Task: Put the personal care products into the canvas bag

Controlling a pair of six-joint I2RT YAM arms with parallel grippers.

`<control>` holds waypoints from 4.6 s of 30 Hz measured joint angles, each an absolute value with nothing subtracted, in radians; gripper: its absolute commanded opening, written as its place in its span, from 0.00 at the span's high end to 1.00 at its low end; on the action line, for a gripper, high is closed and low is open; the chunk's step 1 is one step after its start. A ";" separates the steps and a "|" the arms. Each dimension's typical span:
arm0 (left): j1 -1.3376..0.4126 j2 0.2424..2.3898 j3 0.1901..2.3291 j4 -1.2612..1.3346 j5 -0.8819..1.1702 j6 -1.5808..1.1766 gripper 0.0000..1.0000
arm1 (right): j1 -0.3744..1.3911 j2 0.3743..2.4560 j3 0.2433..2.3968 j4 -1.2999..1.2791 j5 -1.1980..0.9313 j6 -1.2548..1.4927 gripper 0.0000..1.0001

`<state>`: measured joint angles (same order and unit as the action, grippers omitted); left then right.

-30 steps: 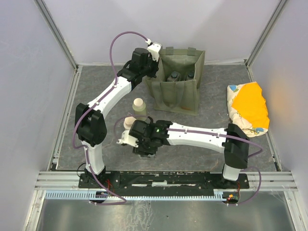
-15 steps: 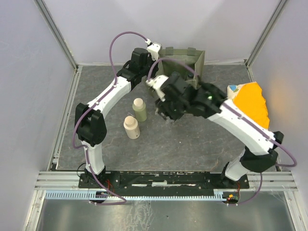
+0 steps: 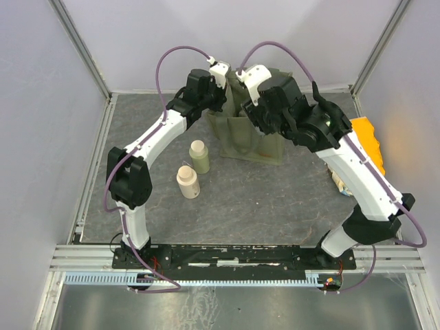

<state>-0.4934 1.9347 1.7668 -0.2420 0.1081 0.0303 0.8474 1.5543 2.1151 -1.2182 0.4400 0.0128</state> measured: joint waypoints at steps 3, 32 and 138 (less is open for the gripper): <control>-0.492 1.934 1.763 -0.237 0.112 0.030 0.97 | 0.819 1.597 2.175 -1.145 0.445 -0.041 1.00; -0.493 1.925 1.774 -0.281 0.114 0.030 0.97 | 0.486 2.084 2.436 -1.123 0.333 0.122 1.00; -0.502 1.920 1.826 -0.367 0.142 0.029 0.97 | 0.273 2.241 2.301 -1.229 0.010 0.276 0.54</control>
<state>-0.5018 1.9198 1.8263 -0.3672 0.1425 0.0292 0.2733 2.2406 2.3013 -1.2285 0.0101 0.2756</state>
